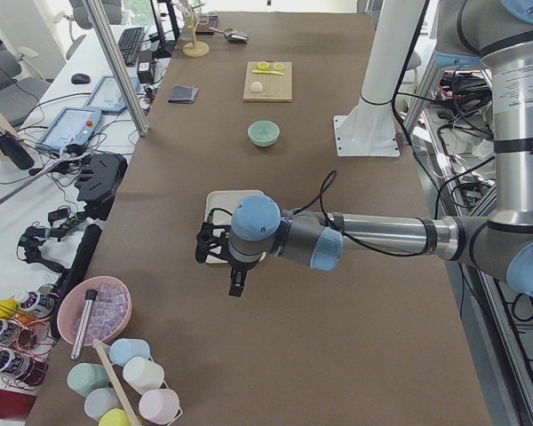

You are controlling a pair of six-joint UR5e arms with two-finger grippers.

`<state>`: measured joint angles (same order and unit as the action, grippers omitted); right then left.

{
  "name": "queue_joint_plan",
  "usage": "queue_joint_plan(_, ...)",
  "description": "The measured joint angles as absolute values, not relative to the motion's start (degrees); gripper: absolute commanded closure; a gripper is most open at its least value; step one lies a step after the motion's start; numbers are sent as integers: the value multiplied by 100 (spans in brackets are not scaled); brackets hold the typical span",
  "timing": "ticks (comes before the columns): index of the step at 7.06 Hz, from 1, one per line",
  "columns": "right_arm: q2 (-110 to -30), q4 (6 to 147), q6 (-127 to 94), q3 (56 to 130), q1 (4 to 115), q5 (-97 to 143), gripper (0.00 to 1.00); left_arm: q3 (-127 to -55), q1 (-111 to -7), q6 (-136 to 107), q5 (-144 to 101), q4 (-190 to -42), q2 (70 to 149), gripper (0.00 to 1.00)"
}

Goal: Put spoon and bun in bowl

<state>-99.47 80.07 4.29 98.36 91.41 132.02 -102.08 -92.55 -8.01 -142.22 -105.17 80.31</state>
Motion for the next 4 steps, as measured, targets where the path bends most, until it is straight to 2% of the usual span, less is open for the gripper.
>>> queue_joint_plan(4,-10225,7770,434,9803,9141,13575,0,-10249,-9248,-920,-14224,-11177,7764,2)
